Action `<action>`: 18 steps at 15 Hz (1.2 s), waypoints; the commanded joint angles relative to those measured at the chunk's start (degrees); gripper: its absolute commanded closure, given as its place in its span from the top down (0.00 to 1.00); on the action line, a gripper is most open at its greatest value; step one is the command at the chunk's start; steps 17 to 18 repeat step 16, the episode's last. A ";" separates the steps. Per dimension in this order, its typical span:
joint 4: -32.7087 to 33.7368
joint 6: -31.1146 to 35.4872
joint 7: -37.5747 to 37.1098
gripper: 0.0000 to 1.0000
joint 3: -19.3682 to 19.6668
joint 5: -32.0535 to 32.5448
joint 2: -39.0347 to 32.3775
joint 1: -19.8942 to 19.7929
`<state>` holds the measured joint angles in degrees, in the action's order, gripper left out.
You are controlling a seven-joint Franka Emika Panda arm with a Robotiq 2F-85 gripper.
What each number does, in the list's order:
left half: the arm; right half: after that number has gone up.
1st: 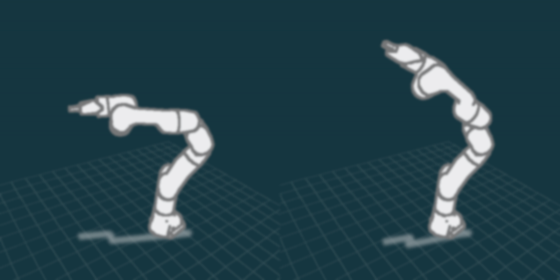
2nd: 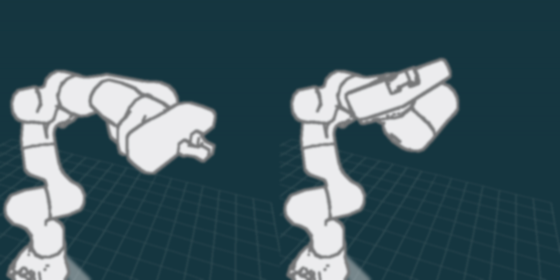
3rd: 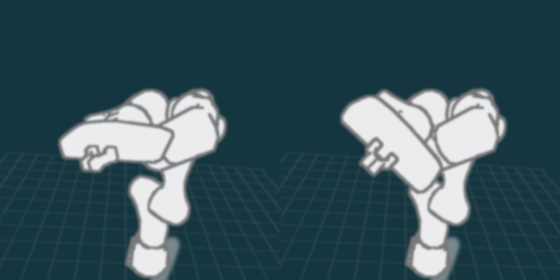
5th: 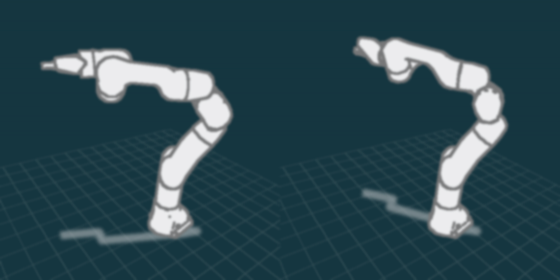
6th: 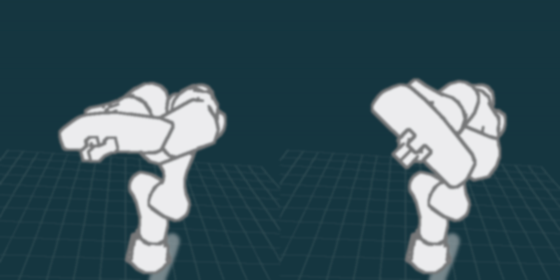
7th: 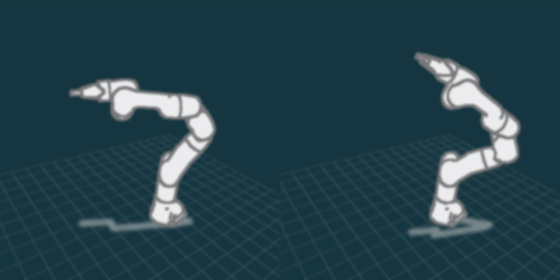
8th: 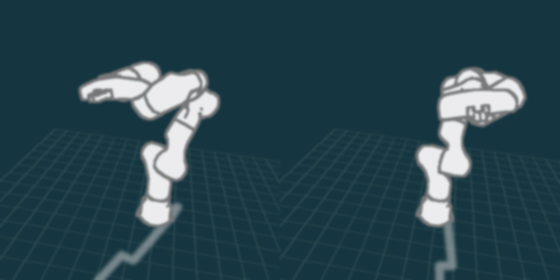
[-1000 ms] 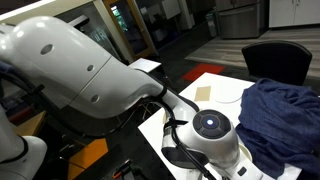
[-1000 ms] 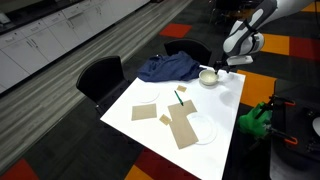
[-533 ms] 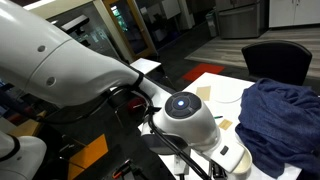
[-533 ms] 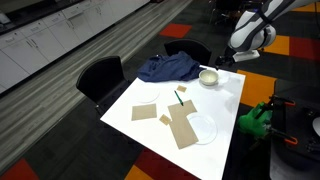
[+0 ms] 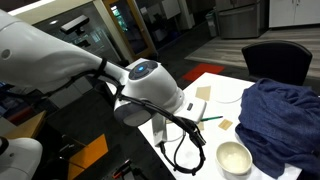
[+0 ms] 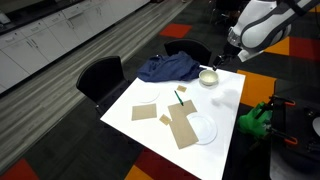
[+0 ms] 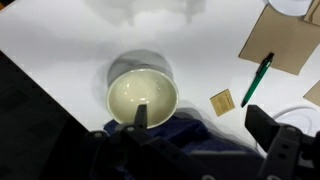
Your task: Move the bowl to the right
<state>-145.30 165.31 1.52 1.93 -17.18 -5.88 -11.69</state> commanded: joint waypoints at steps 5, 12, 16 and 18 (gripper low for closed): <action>-7.43 -5.83 -1.70 1.00 -0.40 6.57 13.10 7.14; -7.88 -6.48 -1.17 1.00 -0.91 6.64 13.42 10.74; -8.17 -6.48 -1.17 1.00 -0.92 6.64 13.55 10.87; -8.17 -6.48 -1.17 1.00 -0.92 6.64 13.55 10.87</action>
